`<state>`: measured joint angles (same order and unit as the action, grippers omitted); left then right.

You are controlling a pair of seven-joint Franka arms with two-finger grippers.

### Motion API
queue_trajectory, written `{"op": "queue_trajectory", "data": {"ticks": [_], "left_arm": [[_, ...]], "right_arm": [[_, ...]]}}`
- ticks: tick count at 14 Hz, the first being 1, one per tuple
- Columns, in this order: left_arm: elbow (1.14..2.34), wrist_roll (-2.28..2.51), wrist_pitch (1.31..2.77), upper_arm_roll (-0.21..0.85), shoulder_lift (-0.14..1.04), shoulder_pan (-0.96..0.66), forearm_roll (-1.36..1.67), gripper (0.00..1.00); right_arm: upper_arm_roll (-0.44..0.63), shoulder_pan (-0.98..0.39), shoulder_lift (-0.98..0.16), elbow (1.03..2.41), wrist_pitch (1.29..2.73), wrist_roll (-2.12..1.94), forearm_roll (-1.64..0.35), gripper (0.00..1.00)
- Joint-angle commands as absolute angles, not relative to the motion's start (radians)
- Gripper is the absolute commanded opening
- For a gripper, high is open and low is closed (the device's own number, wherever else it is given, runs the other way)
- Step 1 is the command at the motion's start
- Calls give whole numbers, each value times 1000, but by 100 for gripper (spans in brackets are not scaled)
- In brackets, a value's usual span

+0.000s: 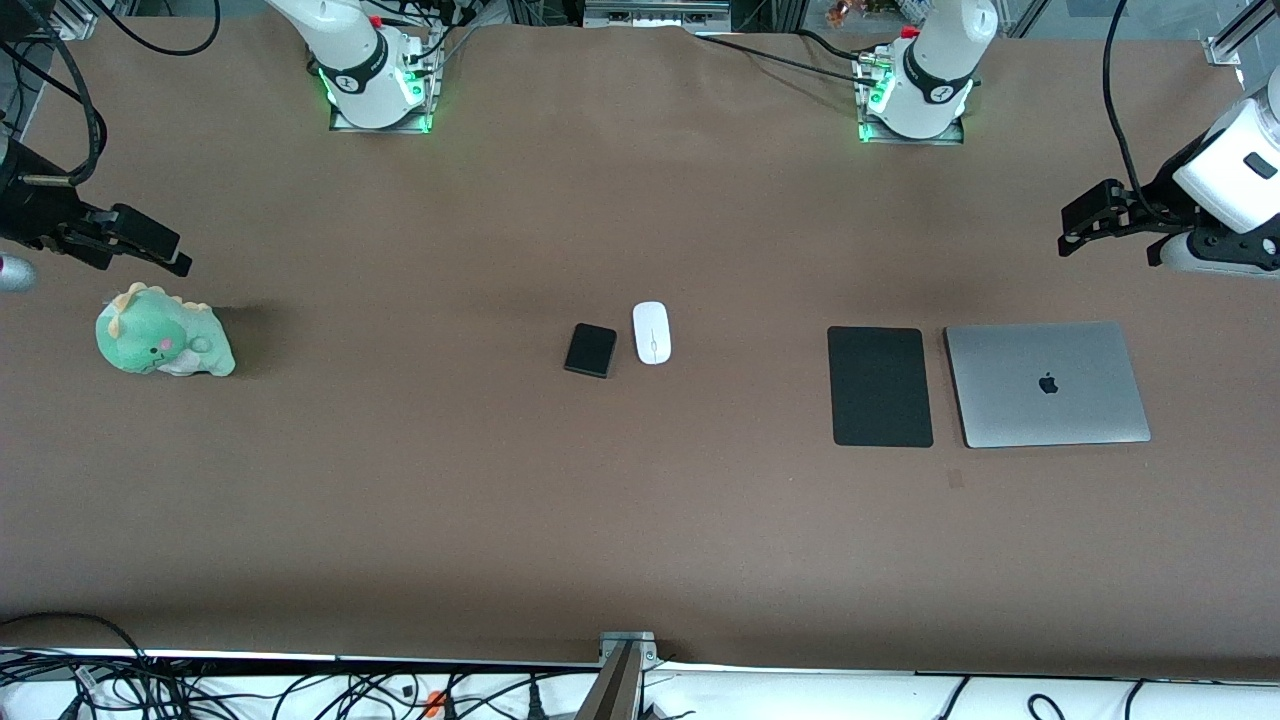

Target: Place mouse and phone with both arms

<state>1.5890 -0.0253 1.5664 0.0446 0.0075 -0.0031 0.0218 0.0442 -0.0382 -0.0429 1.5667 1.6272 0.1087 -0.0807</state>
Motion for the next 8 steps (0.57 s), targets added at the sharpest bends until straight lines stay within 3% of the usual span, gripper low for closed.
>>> {"op": "queue_trajectory", "data": {"ticks": [1,5,8], "left_arm": [[1583,-31,1569,58,8,9,34,100],[1583,-28,1563,60,8,6,34,100],[1588,-37,1451,63,34,-8,44,100]], "right_arm": [[40,-34,-38,1543,1601,106,-81,100],[41,-34,-41,1542,1601,103,-86,100],[37,-34,-76,1552,1603,104,-98,100]]}}
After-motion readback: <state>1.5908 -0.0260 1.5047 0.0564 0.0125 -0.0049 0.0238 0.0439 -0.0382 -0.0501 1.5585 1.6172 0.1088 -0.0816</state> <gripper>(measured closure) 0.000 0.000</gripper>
